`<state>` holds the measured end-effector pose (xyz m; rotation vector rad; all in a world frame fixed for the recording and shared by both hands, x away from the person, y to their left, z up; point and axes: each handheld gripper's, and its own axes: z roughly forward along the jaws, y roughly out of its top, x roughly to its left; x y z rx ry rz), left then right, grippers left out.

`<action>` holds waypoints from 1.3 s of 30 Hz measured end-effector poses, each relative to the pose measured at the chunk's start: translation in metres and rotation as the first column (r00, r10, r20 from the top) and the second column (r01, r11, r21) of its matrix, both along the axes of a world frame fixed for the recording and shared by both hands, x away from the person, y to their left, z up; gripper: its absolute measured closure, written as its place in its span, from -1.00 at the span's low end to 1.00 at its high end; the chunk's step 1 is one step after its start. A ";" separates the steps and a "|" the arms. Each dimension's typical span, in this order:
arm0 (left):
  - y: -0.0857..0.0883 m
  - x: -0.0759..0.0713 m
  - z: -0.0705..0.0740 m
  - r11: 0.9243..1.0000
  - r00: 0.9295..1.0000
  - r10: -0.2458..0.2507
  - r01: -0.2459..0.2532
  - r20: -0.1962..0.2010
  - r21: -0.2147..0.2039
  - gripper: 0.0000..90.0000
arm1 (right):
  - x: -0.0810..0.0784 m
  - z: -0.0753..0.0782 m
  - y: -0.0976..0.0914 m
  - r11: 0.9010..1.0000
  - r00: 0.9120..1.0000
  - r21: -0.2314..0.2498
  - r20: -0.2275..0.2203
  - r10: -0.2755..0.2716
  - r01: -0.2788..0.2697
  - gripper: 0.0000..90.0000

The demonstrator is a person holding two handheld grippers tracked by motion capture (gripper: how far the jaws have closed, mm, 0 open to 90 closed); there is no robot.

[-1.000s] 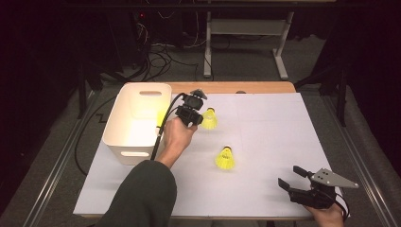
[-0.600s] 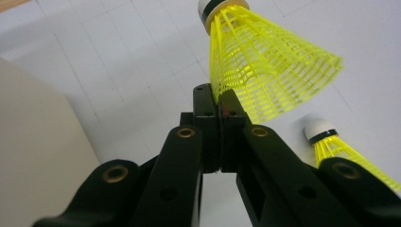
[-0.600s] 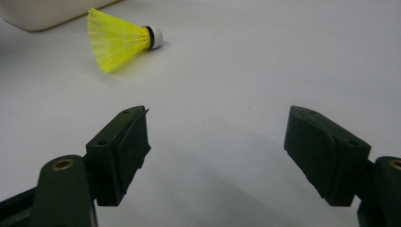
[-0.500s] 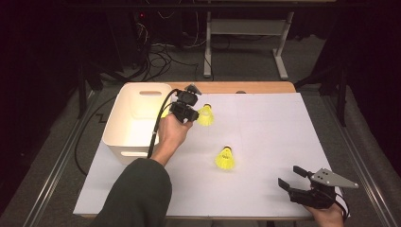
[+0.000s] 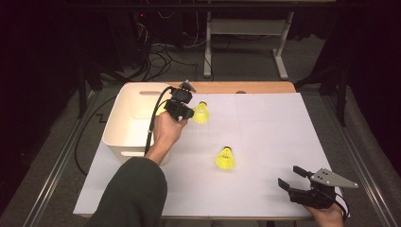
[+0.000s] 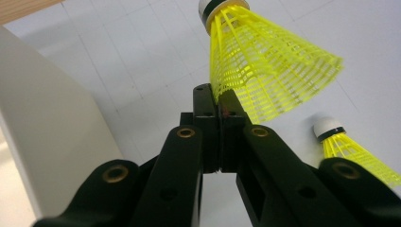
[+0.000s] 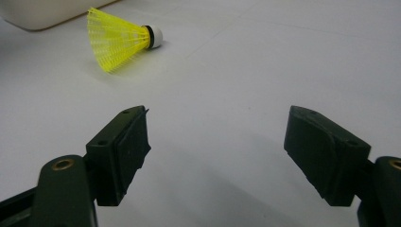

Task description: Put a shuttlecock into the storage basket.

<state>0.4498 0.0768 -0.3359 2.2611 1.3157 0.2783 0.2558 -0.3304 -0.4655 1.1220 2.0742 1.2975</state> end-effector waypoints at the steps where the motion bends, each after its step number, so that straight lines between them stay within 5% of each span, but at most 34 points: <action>1: 0.001 0.000 0.000 1.000 1.000 -0.001 0.001 0.001 -0.001 0.99 | 0.000 0.000 0.000 1.000 1.000 0.000 0.000 0.000 0.000 -0.49; 39: 0.023 -0.003 0.027 1.000 0.999 -0.005 0.005 0.032 -0.002 0.99 | 0.000 0.000 0.000 1.000 1.000 0.004 -0.003 -0.001 0.001 -0.49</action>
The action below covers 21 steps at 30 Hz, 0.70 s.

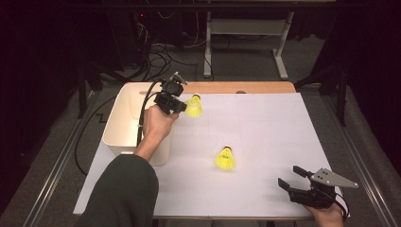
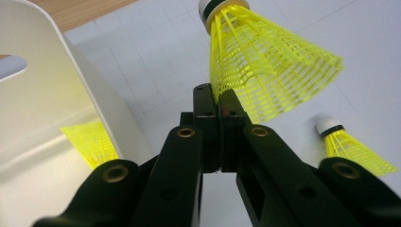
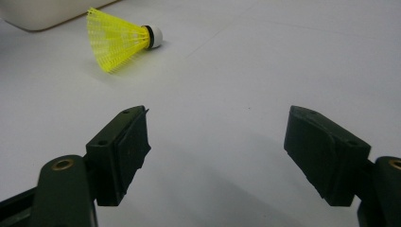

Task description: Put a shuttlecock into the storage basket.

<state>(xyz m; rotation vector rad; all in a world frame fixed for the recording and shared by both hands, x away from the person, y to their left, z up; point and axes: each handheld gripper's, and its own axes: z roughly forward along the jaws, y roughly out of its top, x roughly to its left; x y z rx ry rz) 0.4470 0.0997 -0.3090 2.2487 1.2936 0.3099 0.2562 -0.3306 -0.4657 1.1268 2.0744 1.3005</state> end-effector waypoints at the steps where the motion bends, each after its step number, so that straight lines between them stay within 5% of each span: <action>1: 0.001 0.000 0.001 1.000 1.000 0.001 -0.001 0.002 -0.001 0.99 | 0.000 0.000 0.000 1.000 1.000 0.000 0.000 0.000 0.000 -0.49; 21: 0.017 -0.002 0.009 1.000 1.000 0.024 -0.024 0.013 -0.003 0.99 | 0.000 0.000 0.000 1.000 1.000 -0.001 -0.001 -0.001 0.001 -0.49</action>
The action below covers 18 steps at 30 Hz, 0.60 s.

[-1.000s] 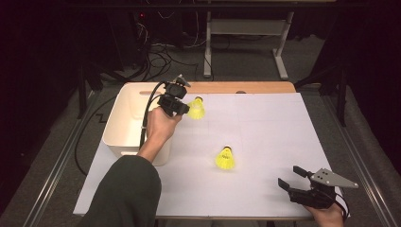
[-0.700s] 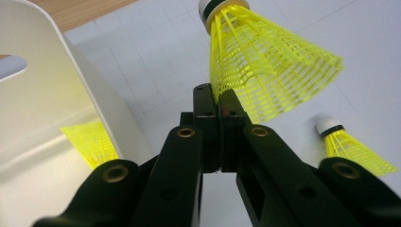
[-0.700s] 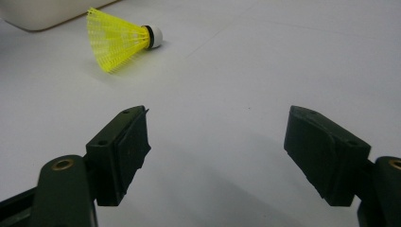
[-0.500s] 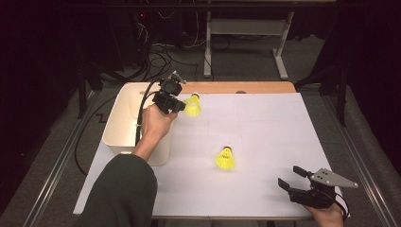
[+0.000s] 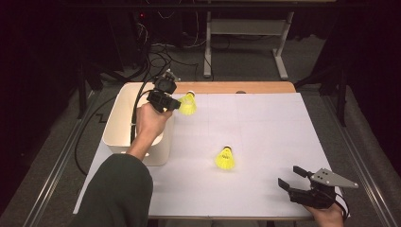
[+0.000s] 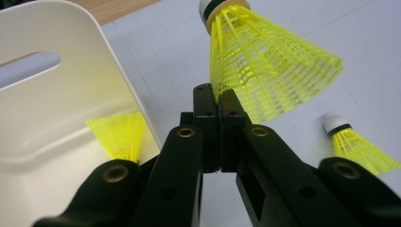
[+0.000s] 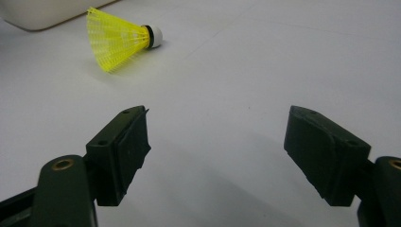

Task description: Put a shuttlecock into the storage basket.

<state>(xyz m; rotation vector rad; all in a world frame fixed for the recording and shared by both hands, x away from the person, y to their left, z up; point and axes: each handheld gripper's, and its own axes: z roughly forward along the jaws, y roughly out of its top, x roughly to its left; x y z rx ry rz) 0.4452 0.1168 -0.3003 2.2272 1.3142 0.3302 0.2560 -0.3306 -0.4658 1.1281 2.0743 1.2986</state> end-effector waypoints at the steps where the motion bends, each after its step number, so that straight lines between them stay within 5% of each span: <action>1: 0.001 0.000 0.000 1.000 1.000 0.000 0.000 0.001 -0.001 0.99 | 0.000 0.000 0.000 1.000 1.000 0.000 -0.001 -0.001 0.001 -0.49; 18: 0.021 -0.003 0.005 1.000 1.000 0.023 -0.023 0.006 -0.005 0.99 | 0.000 0.000 0.000 1.000 1.000 -0.002 -0.002 -0.002 0.002 -0.49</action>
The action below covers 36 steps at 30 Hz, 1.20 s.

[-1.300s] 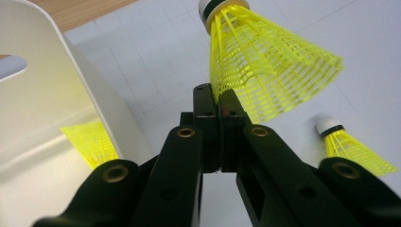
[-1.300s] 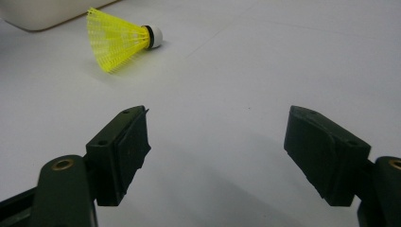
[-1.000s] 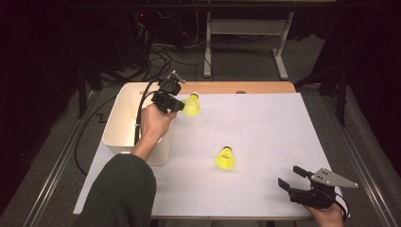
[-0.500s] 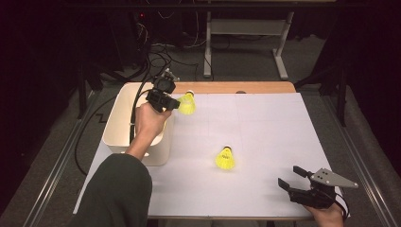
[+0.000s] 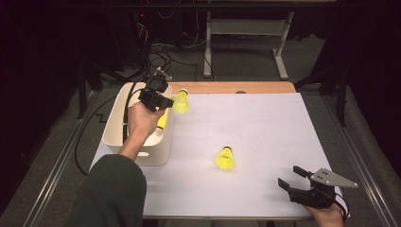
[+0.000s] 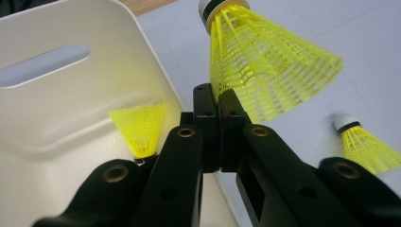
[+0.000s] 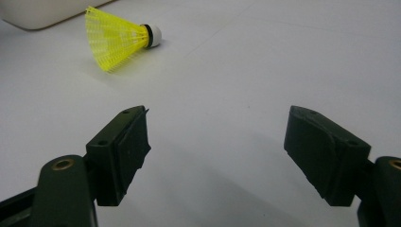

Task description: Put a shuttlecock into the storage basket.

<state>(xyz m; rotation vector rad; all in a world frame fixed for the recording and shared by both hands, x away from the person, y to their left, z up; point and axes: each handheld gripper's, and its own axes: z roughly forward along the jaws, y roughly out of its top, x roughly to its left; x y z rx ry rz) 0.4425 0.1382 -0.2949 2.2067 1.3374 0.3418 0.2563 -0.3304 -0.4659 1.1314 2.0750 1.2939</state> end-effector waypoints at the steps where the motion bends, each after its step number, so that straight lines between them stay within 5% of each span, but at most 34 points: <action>1: 0.001 0.000 0.000 1.000 1.000 0.002 -0.002 0.000 0.000 0.99 | 0.000 0.000 0.000 1.000 1.000 0.001 0.000 0.000 0.000 -0.49; 36: 0.045 -0.006 0.000 0.997 0.998 0.070 -0.070 -0.002 -0.023 0.99 | 0.001 0.000 0.000 1.000 1.000 0.002 -0.004 -0.002 0.002 -0.49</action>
